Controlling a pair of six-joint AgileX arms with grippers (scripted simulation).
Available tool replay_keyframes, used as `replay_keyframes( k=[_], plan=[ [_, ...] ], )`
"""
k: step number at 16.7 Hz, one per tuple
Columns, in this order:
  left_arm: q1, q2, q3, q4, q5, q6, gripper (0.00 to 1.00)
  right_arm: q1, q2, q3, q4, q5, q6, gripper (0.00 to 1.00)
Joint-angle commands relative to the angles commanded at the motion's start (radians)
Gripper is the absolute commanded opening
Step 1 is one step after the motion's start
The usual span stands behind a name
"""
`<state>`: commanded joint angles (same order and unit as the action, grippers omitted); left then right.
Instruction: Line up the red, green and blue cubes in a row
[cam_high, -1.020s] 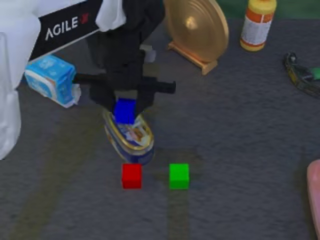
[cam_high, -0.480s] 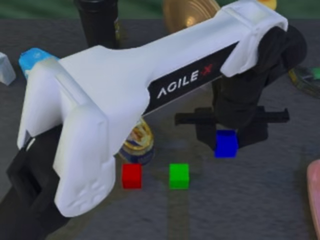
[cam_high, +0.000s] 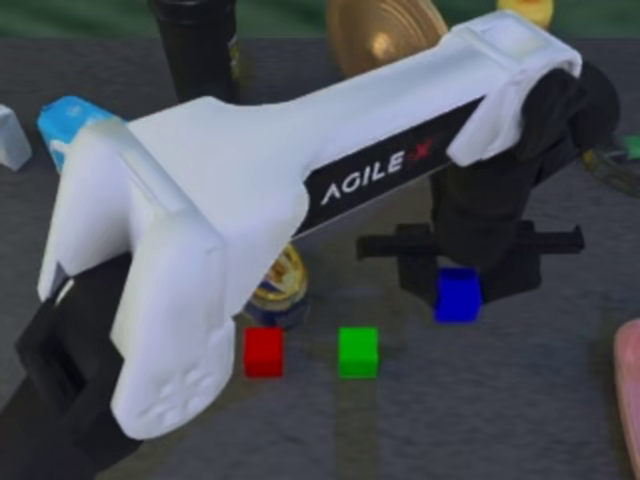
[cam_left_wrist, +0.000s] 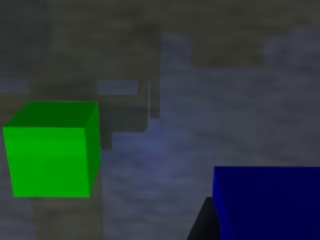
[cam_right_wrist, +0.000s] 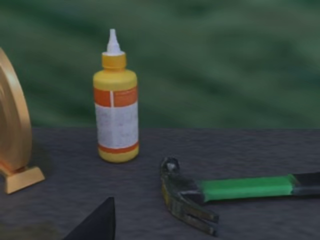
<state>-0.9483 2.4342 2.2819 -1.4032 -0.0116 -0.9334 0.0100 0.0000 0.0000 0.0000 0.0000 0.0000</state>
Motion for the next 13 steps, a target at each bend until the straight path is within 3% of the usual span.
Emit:
replay_keyframes(
  k=[5, 10, 13],
  plan=[
    [0.002, 0.006, -0.196, 0.200, -0.001, -0.001, 0.00, 0.000, 0.000, 0.000, 0.000, 0.000, 0.000, 1.00],
    [0.001, 0.010, -0.226, 0.231, -0.001, -0.002, 0.00, 0.000, 0.000, 0.000, 0.000, 0.000, 0.000, 1.00],
    [0.001, 0.010, -0.226, 0.231, -0.001, -0.002, 0.23, 0.000, 0.000, 0.000, 0.000, 0.000, 0.000, 1.00]
  ],
)
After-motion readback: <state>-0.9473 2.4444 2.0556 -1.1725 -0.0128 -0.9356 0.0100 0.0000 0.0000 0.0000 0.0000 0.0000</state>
